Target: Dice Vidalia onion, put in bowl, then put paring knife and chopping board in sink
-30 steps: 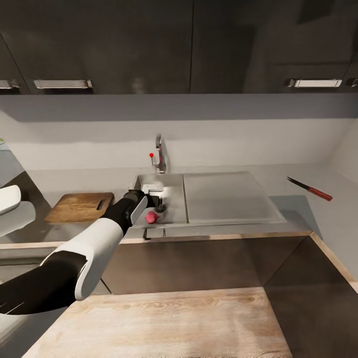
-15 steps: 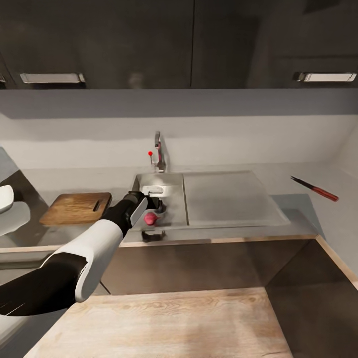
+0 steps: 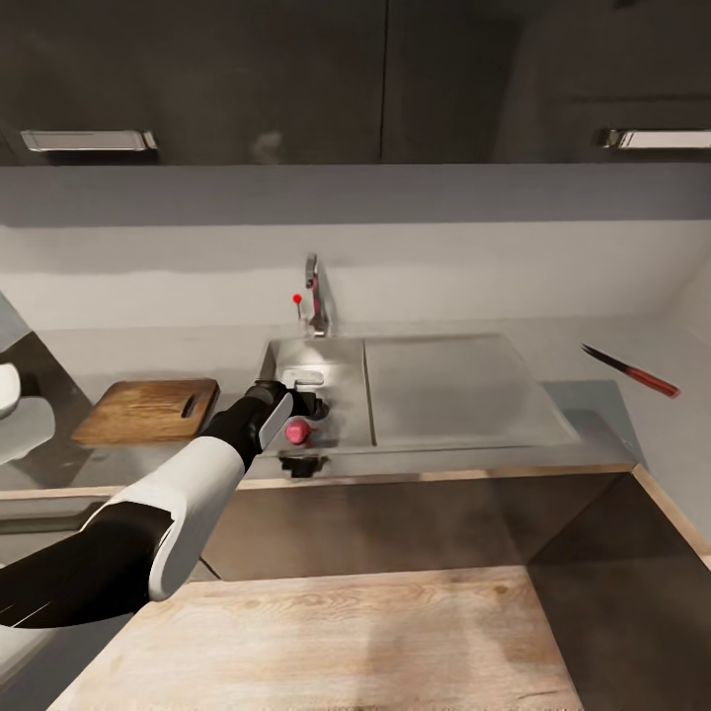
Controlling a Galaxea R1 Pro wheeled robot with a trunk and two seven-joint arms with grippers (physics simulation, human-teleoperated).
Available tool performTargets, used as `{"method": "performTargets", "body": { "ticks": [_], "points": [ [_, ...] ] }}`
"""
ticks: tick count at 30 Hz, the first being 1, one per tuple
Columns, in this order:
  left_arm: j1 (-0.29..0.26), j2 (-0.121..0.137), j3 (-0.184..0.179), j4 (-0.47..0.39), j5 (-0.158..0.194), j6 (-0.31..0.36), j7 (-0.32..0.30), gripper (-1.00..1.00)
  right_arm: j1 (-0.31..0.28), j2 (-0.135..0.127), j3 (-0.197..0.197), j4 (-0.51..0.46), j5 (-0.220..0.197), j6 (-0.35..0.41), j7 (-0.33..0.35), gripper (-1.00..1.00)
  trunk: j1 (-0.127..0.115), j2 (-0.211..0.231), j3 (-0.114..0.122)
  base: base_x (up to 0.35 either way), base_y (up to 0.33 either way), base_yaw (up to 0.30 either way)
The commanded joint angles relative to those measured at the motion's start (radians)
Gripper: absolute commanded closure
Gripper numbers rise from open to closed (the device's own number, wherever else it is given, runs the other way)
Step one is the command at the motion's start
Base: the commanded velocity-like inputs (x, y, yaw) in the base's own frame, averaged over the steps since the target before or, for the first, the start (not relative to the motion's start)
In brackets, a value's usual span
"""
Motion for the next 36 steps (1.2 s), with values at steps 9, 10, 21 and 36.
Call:
{"method": "performTargets", "body": {
  "ticks": [9, 10, 21, 36],
  "points": [
    [0.01, 0.001, -0.007, -0.001, 0.011, 0.004, 0.007, -1.0, 0.0, 0.001, -0.005, -0.001, 0.01, -0.002, 0.006, -1.0, 0.001, -0.002, -0.016, 0.179, 0.0, 0.0],
    [0.01, 0.001, -0.007, -0.001, 0.011, 0.004, 0.007, -1.0, 0.0, 0.001, -0.005, -0.001, 0.01, -0.002, 0.006, -1.0, 0.001, -0.002, -0.018, 0.046, 0.0, 0.0],
    [0.013, 0.001, -0.007, -0.002, 0.011, 0.004, 0.007, -1.0, 0.0, 0.001, -0.005, -0.001, 0.01, -0.002, 0.006, -1.0, 0.001, -0.002, -0.036, 0.009, 0.0, 0.0],
    [0.014, 0.002, -0.007, -0.001, 0.011, 0.004, 0.007, -1.0, 0.0, 0.002, -0.005, -0.002, 0.01, -0.002, 0.006, -1.0, 0.001, -0.002, -0.06, 0.0, 0.035, 0.0]
  ]
}}
